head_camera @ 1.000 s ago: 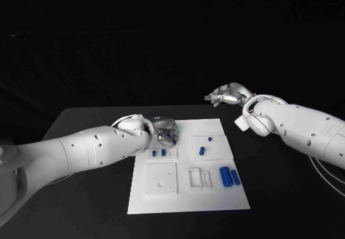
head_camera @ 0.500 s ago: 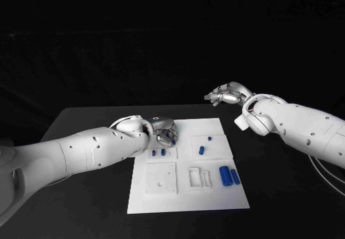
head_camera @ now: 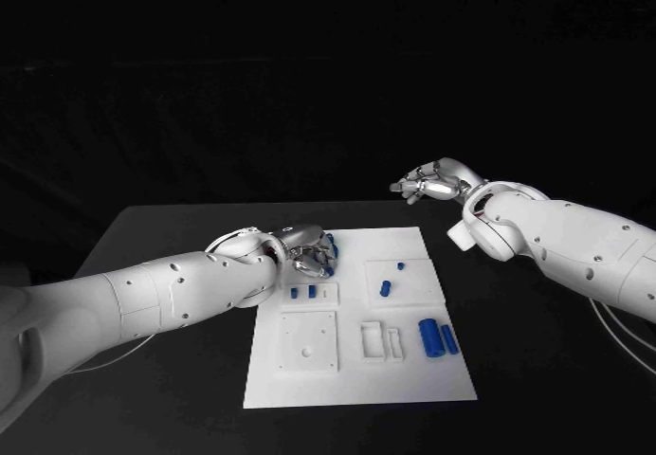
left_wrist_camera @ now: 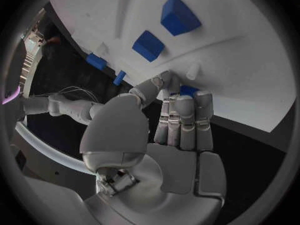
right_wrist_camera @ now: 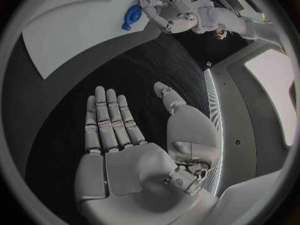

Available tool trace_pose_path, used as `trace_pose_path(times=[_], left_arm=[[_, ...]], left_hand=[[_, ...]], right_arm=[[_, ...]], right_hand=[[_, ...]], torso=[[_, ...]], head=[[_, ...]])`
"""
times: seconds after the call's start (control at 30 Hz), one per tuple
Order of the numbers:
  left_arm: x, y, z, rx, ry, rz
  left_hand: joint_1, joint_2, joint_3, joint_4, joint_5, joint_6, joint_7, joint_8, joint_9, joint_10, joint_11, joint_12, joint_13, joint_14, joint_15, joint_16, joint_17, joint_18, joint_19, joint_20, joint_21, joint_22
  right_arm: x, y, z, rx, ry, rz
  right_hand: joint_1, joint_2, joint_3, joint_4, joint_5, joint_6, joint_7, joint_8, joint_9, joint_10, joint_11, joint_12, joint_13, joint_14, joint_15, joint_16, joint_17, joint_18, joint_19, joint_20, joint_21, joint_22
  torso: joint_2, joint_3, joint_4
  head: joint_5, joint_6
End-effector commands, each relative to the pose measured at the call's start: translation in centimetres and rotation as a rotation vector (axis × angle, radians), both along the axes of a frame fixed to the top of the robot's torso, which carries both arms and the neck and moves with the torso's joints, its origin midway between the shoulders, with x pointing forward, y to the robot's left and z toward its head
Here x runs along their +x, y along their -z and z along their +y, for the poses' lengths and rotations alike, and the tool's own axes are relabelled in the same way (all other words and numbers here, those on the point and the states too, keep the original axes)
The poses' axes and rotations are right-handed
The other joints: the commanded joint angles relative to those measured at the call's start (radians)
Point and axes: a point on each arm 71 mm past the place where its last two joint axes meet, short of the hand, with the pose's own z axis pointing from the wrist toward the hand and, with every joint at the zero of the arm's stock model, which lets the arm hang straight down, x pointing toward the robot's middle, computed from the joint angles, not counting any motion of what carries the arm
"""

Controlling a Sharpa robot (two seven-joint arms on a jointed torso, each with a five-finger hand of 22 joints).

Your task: Assemble the parts on the task board

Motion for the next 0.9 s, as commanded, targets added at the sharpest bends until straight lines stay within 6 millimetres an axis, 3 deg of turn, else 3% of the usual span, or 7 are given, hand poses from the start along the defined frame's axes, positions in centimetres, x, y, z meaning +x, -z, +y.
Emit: trace_pose_path(times=[0.03, 0.33, 0.9], left_arm=[[0.1, -0.5, 0.2, -0.107, -0.049, 0.0], [0.5, -1.8, 0.4, -0.188, -0.082, 0.022], [-1.1, -2.5, 4.1, -0.12, -0.08, 0.099]], left_hand=[[-0.004, 0.008, 0.006, 0.0, 0.004, 0.015, 0.005, 0.002, -0.002, 0.008, -0.001, -0.006, -0.004, 0.006, 0.003, 0.004, 0.001, 0.038, 0.005, -0.028, 0.007, 0.001], [-0.007, 0.008, 0.009, -0.002, 0.006, 0.018, 0.004, 0.002, -0.003, 0.012, -0.002, -0.01, -0.002, 0.011, 0.002, 0.005, 0.001, 0.038, 0.011, -0.031, 0.009, 0.001], [-0.008, 0.006, 0.011, -0.005, 0.008, 0.019, 0.004, 0.001, -0.003, 0.014, -0.003, -0.013, 0.0, 0.013, 0.001, 0.005, 0.001, 0.038, 0.013, -0.033, 0.01, 0.001]], right_arm=[[0.0, 0.0, 0.1, 0.001, -0.012, -0.001], [0.0, 0.0, 0.0, 0.001, -0.011, -0.001], [0.0, 0.0, -0.4, -0.001, -0.004, 0.001]], right_hand=[[0.004, 0.006, 0.001, 0.005, 0.006, -0.008, 0.034, 0.007, -0.001, 0.004, 0.001, 0.001, -0.001, -0.007, -0.003, -0.005, -0.001, 0.002, -0.001, 0.004, -0.005, 0.001], [0.004, 0.007, 0.001, 0.005, 0.012, -0.008, 0.034, 0.007, -0.002, 0.004, 0.001, 0.001, -0.002, -0.007, -0.003, -0.005, -0.001, 0.003, -0.001, 0.005, -0.006, 0.002], [0.003, 0.006, 0.0, 0.006, 0.016, -0.008, 0.034, 0.007, -0.002, 0.004, 0.001, 0.001, -0.003, -0.007, -0.003, -0.005, -0.001, 0.003, -0.001, 0.005, -0.007, 0.002]], torso=[[0.001, -0.0002, 0.0007], [0.0, 0.0001, 0.002], [-0.001, 0.0001, 0.0029]], head=[[-0.001, 0.002], [0.002, 0.006], [0.008, 0.01]])
